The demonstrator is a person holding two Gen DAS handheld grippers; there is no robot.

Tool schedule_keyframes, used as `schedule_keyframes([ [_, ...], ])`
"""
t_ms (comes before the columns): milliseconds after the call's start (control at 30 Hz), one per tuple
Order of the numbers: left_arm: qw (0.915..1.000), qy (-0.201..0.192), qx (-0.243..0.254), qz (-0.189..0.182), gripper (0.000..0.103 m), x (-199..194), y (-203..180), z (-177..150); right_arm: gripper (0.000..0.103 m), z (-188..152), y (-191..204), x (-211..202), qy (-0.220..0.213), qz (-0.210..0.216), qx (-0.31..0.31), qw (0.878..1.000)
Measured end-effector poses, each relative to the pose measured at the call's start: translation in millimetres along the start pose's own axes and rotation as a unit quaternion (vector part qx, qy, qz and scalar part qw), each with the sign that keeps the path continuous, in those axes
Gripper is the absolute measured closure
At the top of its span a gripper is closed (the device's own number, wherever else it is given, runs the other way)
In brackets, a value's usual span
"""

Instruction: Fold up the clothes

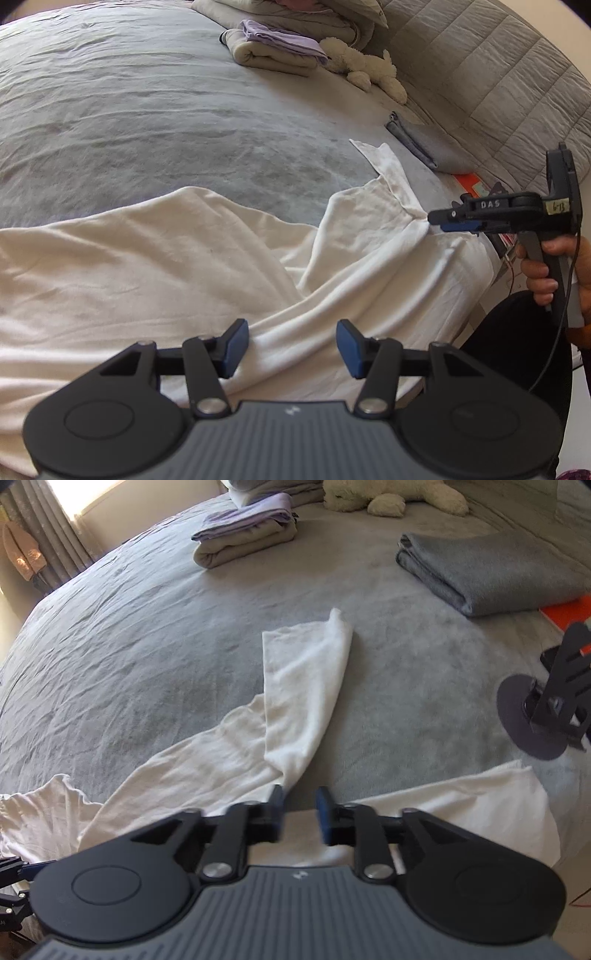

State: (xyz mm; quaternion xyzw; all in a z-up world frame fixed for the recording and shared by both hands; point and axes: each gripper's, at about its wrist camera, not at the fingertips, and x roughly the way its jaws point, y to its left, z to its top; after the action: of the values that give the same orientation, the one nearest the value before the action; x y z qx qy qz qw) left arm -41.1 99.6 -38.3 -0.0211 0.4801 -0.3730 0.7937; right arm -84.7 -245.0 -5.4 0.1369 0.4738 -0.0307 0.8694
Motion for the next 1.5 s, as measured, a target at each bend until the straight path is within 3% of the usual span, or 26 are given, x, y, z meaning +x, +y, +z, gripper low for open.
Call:
schedule_keyframes([
  [300, 0.9999, 0.001, 0.006, 0.009, 0.061, -0.4, -2.9, -1.2, 0.059, 10.6, 15.2, 2.8, -0.017, -0.001, -0.016, 1.000],
  [600, 0.9996, 0.006, 0.022, 0.017, 0.078, 6.5, -11.5, 1.3, 0.059, 40.0, 12.4, 35.8, -0.030, -0.024, -0.002, 0.999],
  [733, 0.9991, 0.007, 0.028, 0.032, 0.097, 9.0, -14.3, 3.2, 0.059, 46.2, 12.2, 48.5, -0.031, -0.036, -0.002, 0.999],
  [900, 0.9988, 0.001, 0.022, 0.043, 0.102, 9.5, -16.0, 3.2, 0.059, 50.6, 13.1, 62.6, -0.037, -0.057, -0.016, 0.998],
  [967, 0.9987, -0.008, 0.021, 0.046, 0.102, 7.3, -16.8, 2.5, 0.075, 51.2, 12.3, 65.9, -0.045, -0.066, -0.024, 0.997],
  [1000, 0.9986, -0.014, 0.021, 0.047, 0.102, 5.4, -17.2, 2.3, 0.102, 52.2, 11.2, 66.4, -0.051, -0.071, -0.029, 0.996],
  [1233, 0.9958, -0.075, 0.018, 0.048, 0.103, -23.5, -21.1, 4.3, 0.101, 61.3, 2.5, 40.5, -0.097, -0.062, -0.024, 0.993],
  [1500, 0.9868, -0.155, -0.005, 0.045, 0.103, -74.4, -15.2, 18.0, 0.101, 87.1, 13.4, -13.3, -0.156, -0.041, -0.025, 0.987],
])
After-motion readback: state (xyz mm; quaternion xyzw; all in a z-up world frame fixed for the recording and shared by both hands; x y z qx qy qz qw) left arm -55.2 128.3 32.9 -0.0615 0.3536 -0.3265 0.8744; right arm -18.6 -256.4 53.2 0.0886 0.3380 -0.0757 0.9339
